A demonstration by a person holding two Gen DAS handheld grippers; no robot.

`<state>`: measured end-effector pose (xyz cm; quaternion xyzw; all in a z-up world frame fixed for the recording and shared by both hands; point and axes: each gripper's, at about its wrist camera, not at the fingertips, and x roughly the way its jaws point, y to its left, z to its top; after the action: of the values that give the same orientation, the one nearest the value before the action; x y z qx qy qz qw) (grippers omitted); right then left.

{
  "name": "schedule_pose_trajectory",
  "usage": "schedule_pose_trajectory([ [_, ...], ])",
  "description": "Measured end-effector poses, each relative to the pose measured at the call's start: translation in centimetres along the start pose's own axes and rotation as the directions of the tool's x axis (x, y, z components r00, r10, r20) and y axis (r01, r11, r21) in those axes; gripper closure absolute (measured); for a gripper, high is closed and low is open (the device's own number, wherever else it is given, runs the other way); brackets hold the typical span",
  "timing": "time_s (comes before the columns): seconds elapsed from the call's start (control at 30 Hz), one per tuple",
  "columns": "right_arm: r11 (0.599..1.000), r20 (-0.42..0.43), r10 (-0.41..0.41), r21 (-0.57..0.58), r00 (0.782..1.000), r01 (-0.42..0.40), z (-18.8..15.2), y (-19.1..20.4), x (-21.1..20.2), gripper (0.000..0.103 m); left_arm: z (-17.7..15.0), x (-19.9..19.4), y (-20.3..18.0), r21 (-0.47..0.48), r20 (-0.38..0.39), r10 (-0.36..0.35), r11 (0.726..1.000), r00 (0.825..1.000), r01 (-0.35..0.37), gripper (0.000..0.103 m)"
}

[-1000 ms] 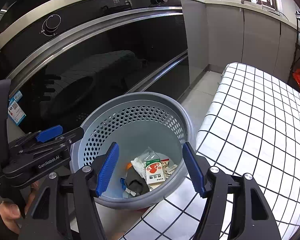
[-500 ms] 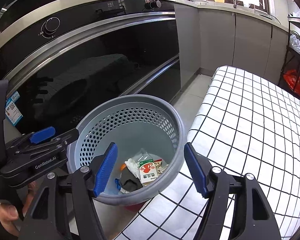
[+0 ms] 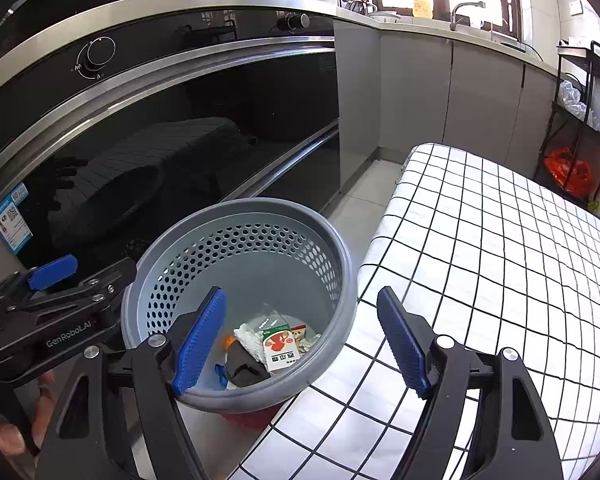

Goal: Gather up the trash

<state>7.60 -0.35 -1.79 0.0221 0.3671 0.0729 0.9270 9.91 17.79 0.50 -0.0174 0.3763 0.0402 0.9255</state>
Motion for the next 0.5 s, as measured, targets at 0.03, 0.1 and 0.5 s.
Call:
schedule_pose_trajectory([
  [0.03, 1.0, 0.001, -0.01, 0.002, 1.0, 0.01, 0.0, 0.1, -0.1, 0.029, 0.0, -0.1, 0.0, -0.002, 0.002, 0.004, 1.0, 1.0, -0.004, 0.018],
  [0.1, 1.0, 0.005, -0.03, 0.005, 1.0, 0.03, -0.1, 0.2, -0.1, 0.028, 0.0, -0.1, 0.1, -0.006, 0.006, 0.012, 1.0, 1.0, -0.012, 0.015],
  [0.5, 0.993, -0.004, -0.094, 0.069, 0.996, 0.094, -0.4, 0.6, -0.2, 0.027, -0.7, -1.1, 0.0, -0.009, 0.025, 0.044, 0.999, 0.999, -0.044, 0.012],
])
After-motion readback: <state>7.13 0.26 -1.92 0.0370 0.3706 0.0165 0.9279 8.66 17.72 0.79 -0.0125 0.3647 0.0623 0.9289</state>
